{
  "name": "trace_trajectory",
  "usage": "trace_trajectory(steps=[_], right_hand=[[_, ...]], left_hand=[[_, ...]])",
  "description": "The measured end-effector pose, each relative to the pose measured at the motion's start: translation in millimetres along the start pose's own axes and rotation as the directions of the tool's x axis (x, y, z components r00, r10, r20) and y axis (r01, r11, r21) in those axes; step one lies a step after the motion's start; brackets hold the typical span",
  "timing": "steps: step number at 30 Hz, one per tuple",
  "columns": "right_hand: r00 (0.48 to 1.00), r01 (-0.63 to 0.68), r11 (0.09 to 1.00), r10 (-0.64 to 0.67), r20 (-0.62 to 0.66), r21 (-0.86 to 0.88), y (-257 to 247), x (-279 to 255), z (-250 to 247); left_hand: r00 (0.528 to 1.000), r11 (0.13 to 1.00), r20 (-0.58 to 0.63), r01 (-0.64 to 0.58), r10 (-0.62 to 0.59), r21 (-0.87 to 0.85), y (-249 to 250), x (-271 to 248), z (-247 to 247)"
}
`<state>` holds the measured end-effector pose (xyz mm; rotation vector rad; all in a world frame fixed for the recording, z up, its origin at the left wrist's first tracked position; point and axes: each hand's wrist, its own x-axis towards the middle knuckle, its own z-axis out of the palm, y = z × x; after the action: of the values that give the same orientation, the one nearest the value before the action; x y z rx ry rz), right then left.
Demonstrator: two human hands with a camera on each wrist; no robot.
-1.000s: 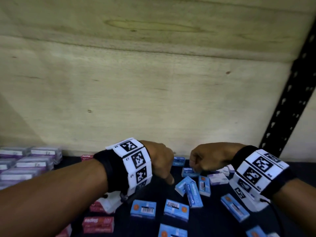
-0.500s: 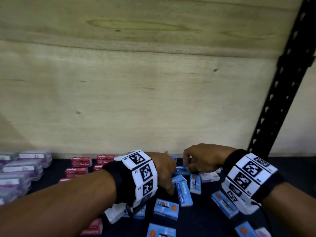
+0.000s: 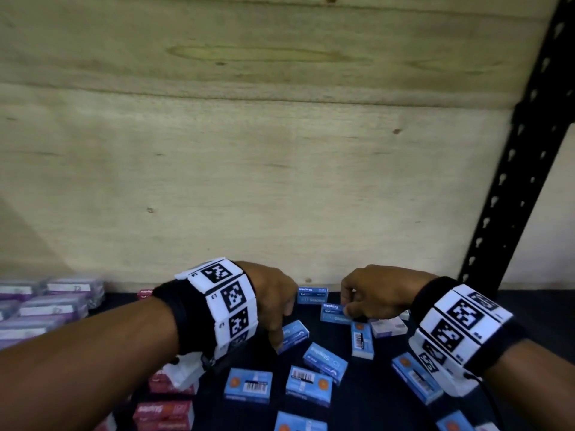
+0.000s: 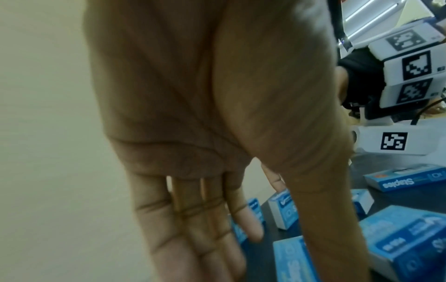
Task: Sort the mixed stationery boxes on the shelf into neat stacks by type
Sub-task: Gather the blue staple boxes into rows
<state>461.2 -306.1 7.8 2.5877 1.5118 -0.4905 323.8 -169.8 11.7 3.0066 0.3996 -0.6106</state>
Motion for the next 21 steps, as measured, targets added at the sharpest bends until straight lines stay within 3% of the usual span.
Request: trace_trajectory(steps=[5, 9, 16, 21], right_hand=[[0.999, -0.024, 1.000, 0.024, 0.030, 0.003, -2, -1, -3], [0.999, -0.017, 1.000, 0.018, 0.042, -0.013, -2, -3, -3], [0.999, -0.009, 1.000, 0.010, 0.031, -0.020, -1, 2, -2], [1.000, -0.006, 0.999, 0.007, 0.016, -0.039, -3, 4, -3]], left_hand=[[0.980, 0.990, 0.143, -0.140, 0.139, -0.003, 10, 3, -4], [0.970, 0.979, 0.169, -0.189, 0.175, 0.070, 10, 1, -5], [0.993, 0.994, 0.036, -0.109, 0.108, 0.027, -5, 0, -3], [0.986, 0.988, 0.109, -0.135, 0.127, 0.072, -10, -4, -5]])
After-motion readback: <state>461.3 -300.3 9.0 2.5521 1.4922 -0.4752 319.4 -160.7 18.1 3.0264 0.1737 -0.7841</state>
